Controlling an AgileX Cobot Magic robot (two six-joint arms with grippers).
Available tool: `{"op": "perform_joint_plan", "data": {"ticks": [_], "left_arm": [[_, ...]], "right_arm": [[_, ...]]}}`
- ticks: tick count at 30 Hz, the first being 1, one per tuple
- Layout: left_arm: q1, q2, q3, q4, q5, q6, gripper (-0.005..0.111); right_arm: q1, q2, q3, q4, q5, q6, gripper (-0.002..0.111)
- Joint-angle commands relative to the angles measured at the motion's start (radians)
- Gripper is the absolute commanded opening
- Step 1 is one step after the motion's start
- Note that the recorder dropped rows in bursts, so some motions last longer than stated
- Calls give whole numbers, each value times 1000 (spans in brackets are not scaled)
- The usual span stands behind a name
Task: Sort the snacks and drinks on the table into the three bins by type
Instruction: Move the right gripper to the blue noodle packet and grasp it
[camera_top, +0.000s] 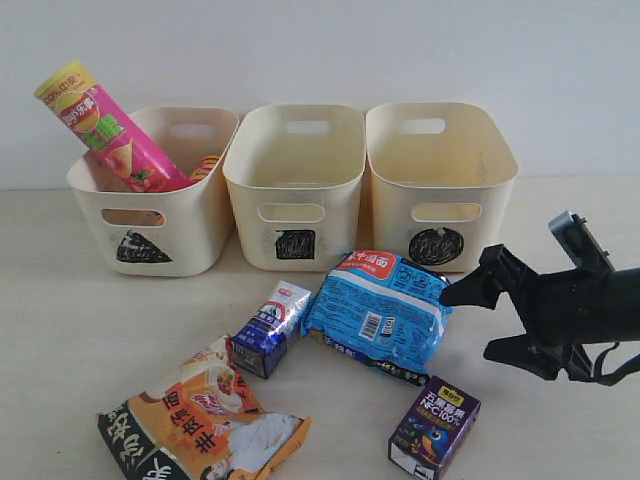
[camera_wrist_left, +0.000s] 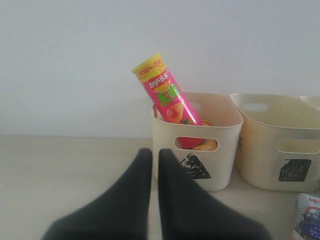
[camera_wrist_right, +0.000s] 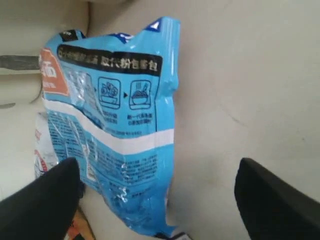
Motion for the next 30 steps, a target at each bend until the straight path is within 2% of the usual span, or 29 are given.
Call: {"op": "perform_joint_plan", "data": {"ticks": [1,3,7,14,18,21,27,29,30], "left_arm": [[0,-2,3,129,8,5,4],[0,-2,3,202,8,5,4],[0,-2,3,208,25,5,4],[0,-2,3,208,217,5,4],[0,-2,3,181,226,5,4],[0,-2,3,94,226,5,4],[0,-2,3,88,226,5,4],[0,-2,3,88,226,5,4],[0,-2,3,88,226,5,4]], "right_arm": [[0,31,-31,4,1,18,77],[3,45,-38,4,5,26,77],[39,74,-51,4,-1,26,77],[128,110,-125,4,-92,7,77],[140,148,-170,4,-67,25,77],[140,172,-188,4,-65,27,77],[140,235,-252,4,-30,27,77],[140,243,-257,4,-51,27,72],[140,243,-257,4,-62,17,61]]}}
